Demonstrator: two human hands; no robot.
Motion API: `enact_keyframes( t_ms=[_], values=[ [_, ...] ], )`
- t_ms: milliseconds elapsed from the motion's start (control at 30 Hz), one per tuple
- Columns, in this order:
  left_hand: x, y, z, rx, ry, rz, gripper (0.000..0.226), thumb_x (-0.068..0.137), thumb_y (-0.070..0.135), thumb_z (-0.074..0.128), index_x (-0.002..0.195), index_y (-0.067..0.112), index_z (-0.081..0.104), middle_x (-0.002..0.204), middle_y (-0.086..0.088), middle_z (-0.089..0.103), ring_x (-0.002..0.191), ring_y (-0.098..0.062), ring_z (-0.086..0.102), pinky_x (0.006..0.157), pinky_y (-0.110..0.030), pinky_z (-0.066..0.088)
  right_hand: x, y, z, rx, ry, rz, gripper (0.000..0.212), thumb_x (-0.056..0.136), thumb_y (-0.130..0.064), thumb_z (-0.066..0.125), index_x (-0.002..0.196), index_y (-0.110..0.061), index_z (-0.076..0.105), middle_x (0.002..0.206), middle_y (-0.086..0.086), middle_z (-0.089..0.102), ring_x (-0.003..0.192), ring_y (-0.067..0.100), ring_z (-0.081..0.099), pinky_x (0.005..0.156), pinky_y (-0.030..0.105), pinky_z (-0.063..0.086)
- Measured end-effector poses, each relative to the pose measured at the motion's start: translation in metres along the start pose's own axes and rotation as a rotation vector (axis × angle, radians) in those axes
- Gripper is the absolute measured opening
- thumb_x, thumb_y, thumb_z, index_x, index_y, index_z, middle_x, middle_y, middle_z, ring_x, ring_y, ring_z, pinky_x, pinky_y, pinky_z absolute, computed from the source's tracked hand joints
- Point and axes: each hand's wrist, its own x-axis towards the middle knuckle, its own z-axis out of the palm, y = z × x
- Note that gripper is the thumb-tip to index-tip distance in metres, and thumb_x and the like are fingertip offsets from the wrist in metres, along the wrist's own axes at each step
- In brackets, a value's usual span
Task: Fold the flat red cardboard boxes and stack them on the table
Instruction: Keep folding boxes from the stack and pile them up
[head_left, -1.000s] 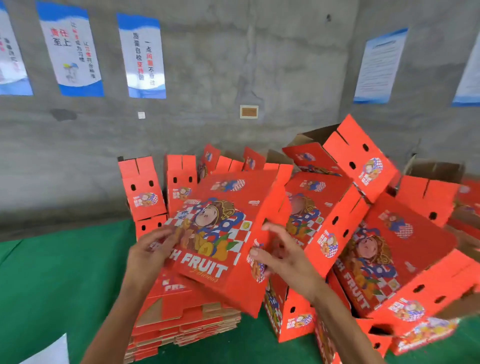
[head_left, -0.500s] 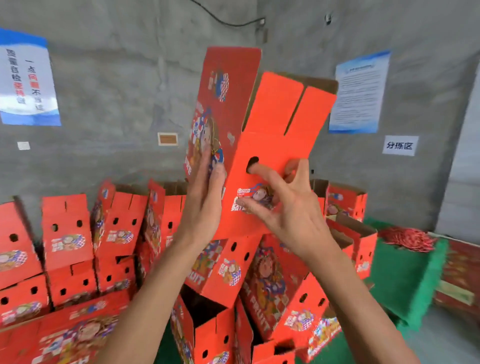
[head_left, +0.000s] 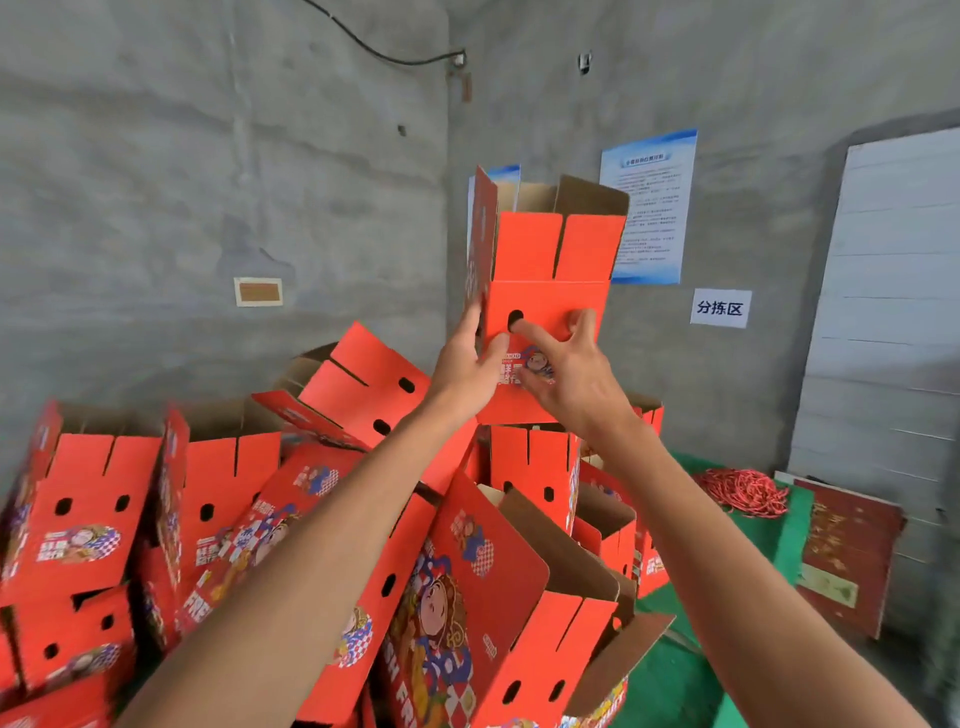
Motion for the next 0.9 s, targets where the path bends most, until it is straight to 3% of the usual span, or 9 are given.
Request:
enact_keyframes(
  t_ms=[133, 233, 333, 467, 567, 733, 833, 900],
  values=[
    [0.023, -0.036, 0.015, -0.078, 0.021, -0.075, 0.057, 0.100, -0.007, 0.050, 0.153, 0.012, 0.044, 0.137, -0.004, 0.066, 0.128, -0.012, 0.062, 0.115, -0.045, 0.045, 0.008, 0.024, 0.025, -0.027, -0.104, 0.042, 0.057, 0.095, -0.019, 0.065, 0.148, -0.031, 0.049, 0.128, 0.014, 0.029, 0.099, 0.034, 0.060, 0.083, 0.045, 0.058],
    [0.039, -0.062, 0.018, -0.123, 0.047, -0.111, 0.049, 0.096, -0.012, 0.054, 0.138, 0.014, 0.055, 0.125, 0.005, 0.071, 0.122, -0.008, 0.065, 0.113, -0.044, 0.047, 0.016, 0.032, 0.041, -0.050, -0.167, 0.068, 0.057, 0.095, -0.020, 0.062, 0.149, -0.031, 0.048, 0.129, 0.014, 0.028, 0.099, 0.038, 0.058, 0.084, 0.045, 0.057],
    [0.050, -0.084, 0.022, -0.121, 0.074, -0.139, 0.055, 0.095, -0.013, 0.054, 0.143, 0.012, 0.054, 0.125, 0.005, 0.071, 0.120, -0.006, 0.066, 0.113, -0.041, 0.048, 0.022, 0.041, 0.057, -0.081, -0.227, 0.094, 0.060, 0.097, -0.022, 0.060, 0.154, -0.032, 0.042, 0.132, 0.016, 0.027, 0.102, 0.041, 0.057, 0.086, 0.044, 0.054],
    [0.057, -0.107, 0.031, -0.023, 0.055, -0.209, 0.066, 0.097, -0.012, 0.054, 0.156, 0.014, 0.042, 0.140, -0.009, 0.064, 0.131, -0.024, 0.061, 0.113, -0.050, 0.046, 0.014, 0.051, 0.073, -0.171, -0.383, 0.147, 0.065, 0.100, -0.031, 0.058, 0.159, -0.034, 0.032, 0.151, 0.023, 0.019, 0.132, 0.041, 0.046, 0.102, 0.045, 0.050],
    [0.066, -0.115, 0.033, 0.107, -0.002, -0.260, 0.074, 0.098, -0.001, 0.060, 0.162, 0.020, 0.030, 0.148, -0.006, 0.058, 0.136, -0.025, 0.056, 0.116, -0.048, 0.043, 0.011, 0.052, 0.074, -0.135, -0.385, 0.196, 0.059, 0.100, -0.034, 0.059, 0.156, -0.030, 0.040, 0.163, 0.025, 0.012, 0.149, 0.039, 0.029, 0.113, 0.046, 0.040],
    [0.064, -0.112, 0.029, 0.273, -0.057, -0.328, 0.081, 0.096, 0.021, 0.071, 0.163, 0.026, 0.025, 0.155, -0.002, 0.051, 0.138, -0.025, 0.054, 0.115, -0.046, 0.042, 0.005, 0.052, 0.072, -0.087, -0.239, 0.240, 0.044, 0.103, -0.030, 0.056, 0.147, -0.025, 0.055, 0.163, 0.018, 0.025, 0.142, 0.037, 0.041, 0.099, 0.048, 0.051],
    [0.051, -0.101, 0.022, 0.304, -0.001, -0.314, 0.075, 0.097, 0.021, 0.070, 0.161, 0.018, 0.032, 0.162, -0.005, 0.041, 0.145, -0.023, 0.044, 0.120, -0.040, 0.036, -0.002, 0.044, 0.070, -0.086, -0.123, 0.210, 0.036, 0.103, -0.029, 0.056, 0.136, -0.016, 0.063, 0.144, 0.012, 0.046, 0.126, 0.035, 0.054, 0.079, 0.040, 0.051],
    [0.034, -0.086, 0.012, 0.283, 0.037, -0.275, 0.062, 0.098, 0.018, 0.068, 0.154, 0.016, 0.042, 0.157, -0.004, 0.047, 0.134, -0.014, 0.051, 0.111, -0.028, 0.039, -0.006, 0.030, 0.068, -0.057, -0.095, 0.188, 0.036, 0.103, -0.029, 0.055, 0.136, -0.016, 0.063, 0.136, 0.008, 0.051, 0.121, 0.031, 0.056, 0.077, 0.039, 0.051]
  ],
)
